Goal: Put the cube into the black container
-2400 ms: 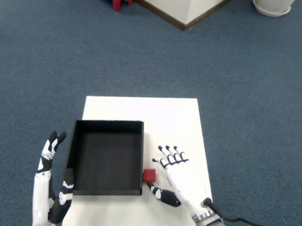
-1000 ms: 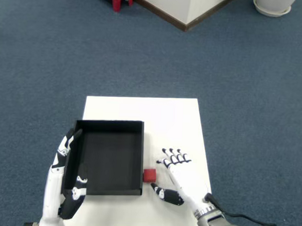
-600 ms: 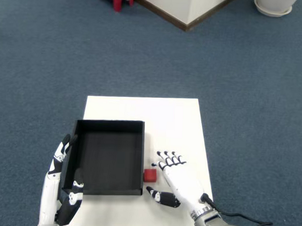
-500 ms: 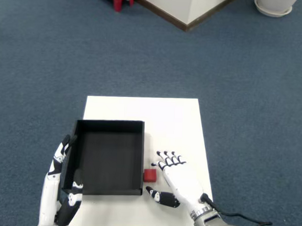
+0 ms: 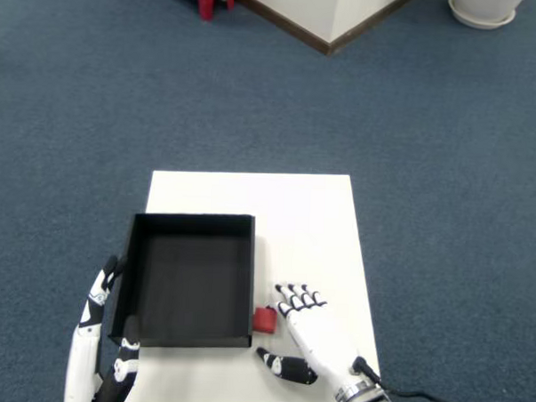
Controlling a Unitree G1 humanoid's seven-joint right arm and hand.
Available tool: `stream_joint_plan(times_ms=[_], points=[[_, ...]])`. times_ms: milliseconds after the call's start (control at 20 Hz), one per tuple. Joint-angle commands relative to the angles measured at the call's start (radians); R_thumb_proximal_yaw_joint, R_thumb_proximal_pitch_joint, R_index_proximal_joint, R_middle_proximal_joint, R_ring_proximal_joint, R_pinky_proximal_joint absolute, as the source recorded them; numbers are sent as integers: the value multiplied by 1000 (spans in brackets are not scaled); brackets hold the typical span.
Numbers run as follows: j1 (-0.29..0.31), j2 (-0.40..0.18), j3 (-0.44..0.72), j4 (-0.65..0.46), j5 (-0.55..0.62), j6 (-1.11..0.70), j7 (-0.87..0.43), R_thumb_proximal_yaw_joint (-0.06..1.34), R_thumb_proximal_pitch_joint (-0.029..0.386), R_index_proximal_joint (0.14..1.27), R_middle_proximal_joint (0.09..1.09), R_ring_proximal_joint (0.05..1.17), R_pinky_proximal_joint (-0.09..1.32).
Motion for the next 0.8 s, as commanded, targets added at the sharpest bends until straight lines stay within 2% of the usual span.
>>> stream_joint_plan(times_ms=[50, 800], points=[[-23, -2, 1, -31, 21, 13, -12, 638, 63, 413, 96, 59, -66], [-20, -1, 27, -18, 84, 23, -43, 638, 73, 419, 97, 59, -69]])
